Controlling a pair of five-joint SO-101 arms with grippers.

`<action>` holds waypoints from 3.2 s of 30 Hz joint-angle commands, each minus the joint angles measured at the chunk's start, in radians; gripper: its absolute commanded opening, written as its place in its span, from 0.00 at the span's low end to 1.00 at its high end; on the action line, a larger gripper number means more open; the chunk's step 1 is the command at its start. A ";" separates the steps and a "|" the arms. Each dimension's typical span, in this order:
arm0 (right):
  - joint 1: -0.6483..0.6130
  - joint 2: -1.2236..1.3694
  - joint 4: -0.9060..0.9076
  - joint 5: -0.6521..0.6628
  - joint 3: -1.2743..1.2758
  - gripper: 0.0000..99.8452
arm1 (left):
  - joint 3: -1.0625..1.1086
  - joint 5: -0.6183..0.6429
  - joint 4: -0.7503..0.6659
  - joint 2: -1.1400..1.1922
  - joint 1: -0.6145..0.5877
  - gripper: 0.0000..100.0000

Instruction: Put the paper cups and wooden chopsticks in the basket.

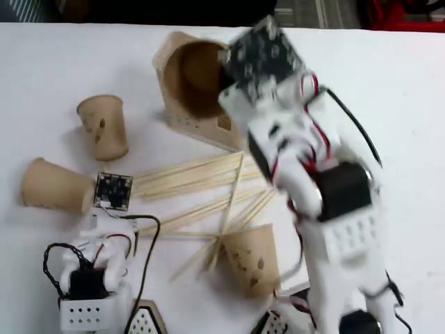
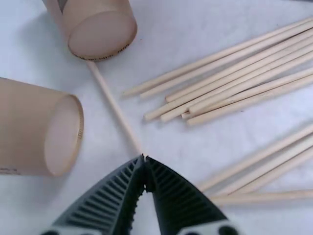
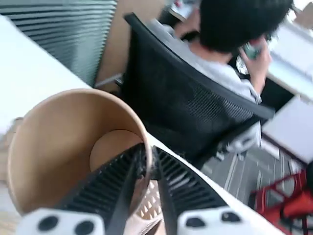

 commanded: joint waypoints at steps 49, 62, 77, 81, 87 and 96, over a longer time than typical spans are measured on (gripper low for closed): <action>-0.004 0.291 0.687 -0.120 -0.351 0.16 | -0.005 -0.008 -0.018 -0.004 -0.007 0.03; -0.068 0.039 0.691 0.077 0.117 0.16 | -0.005 -0.008 -0.018 -0.005 -0.007 0.03; -0.074 -0.005 0.691 0.316 0.505 0.16 | -0.005 -0.008 -0.018 -0.005 -0.004 0.03; -0.110 -0.004 0.691 0.342 0.569 0.16 | -0.005 -0.008 -0.018 -0.005 -0.004 0.03; -0.239 -0.004 0.690 0.334 0.646 0.16 | -0.005 -0.008 -0.017 -0.005 -0.004 0.03; -0.269 0.119 0.598 0.331 0.651 0.16 | -0.005 -0.008 -0.014 -0.005 -0.004 0.03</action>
